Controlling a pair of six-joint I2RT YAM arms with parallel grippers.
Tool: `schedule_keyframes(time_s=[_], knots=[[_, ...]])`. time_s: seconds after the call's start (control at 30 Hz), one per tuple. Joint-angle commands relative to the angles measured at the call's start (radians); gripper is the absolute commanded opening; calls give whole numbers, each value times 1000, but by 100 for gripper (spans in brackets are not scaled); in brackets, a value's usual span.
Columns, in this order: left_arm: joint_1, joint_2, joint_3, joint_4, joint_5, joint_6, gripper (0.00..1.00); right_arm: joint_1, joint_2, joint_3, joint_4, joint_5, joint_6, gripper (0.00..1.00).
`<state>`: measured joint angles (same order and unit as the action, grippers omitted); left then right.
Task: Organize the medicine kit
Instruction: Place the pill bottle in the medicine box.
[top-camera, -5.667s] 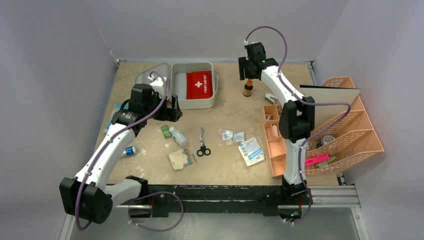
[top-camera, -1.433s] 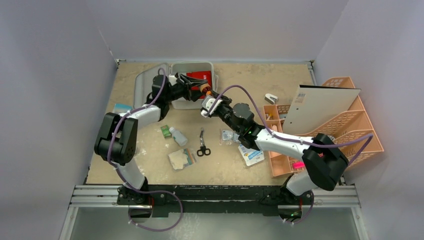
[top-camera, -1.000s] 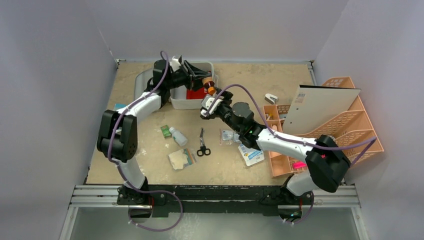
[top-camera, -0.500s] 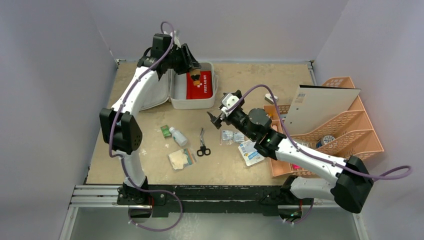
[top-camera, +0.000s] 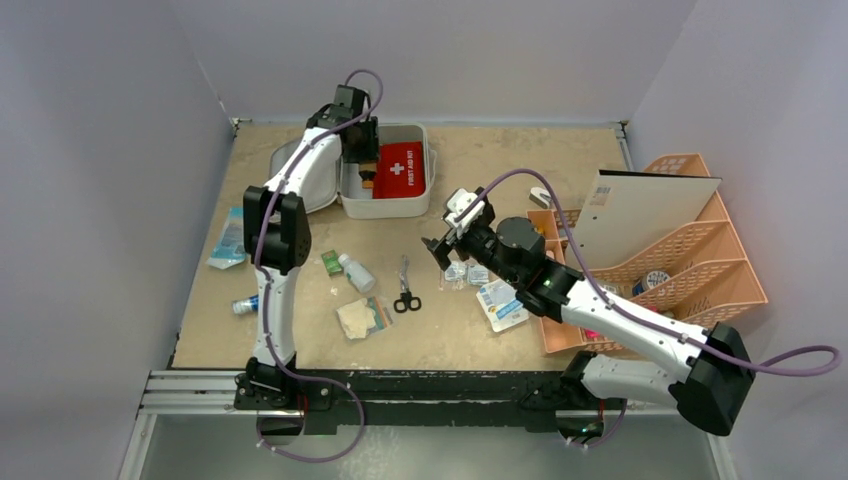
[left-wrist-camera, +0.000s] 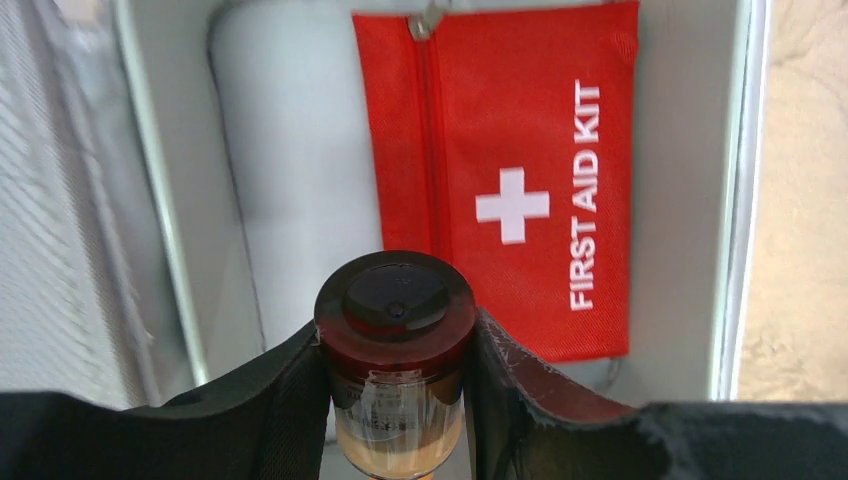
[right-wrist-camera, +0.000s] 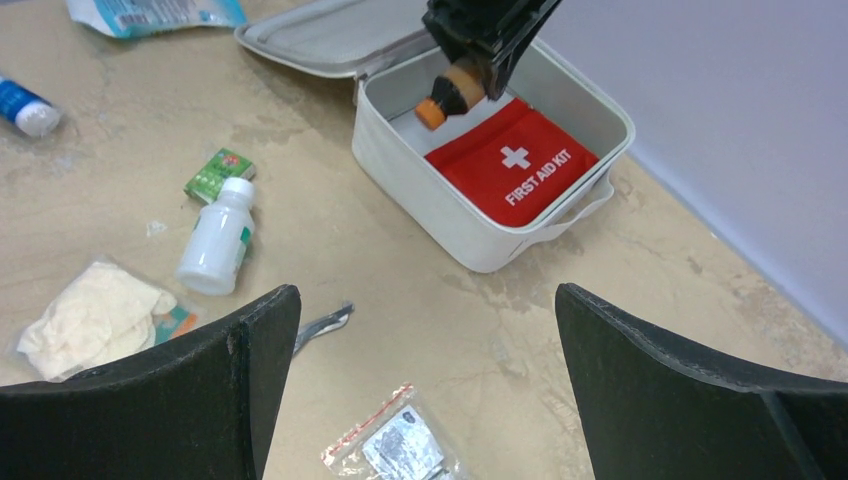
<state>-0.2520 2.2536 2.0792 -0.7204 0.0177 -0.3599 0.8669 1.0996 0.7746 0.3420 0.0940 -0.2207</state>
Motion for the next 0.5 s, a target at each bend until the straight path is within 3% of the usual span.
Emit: schedule_keyframes(time_s=[0.0,0.47], knots=[[11,-2,111,115,-105,83,30,3,9,61,-36,2,5,99],[22,148,162,236,-171,132,33,3,66,89,-33,31,-50,99]])
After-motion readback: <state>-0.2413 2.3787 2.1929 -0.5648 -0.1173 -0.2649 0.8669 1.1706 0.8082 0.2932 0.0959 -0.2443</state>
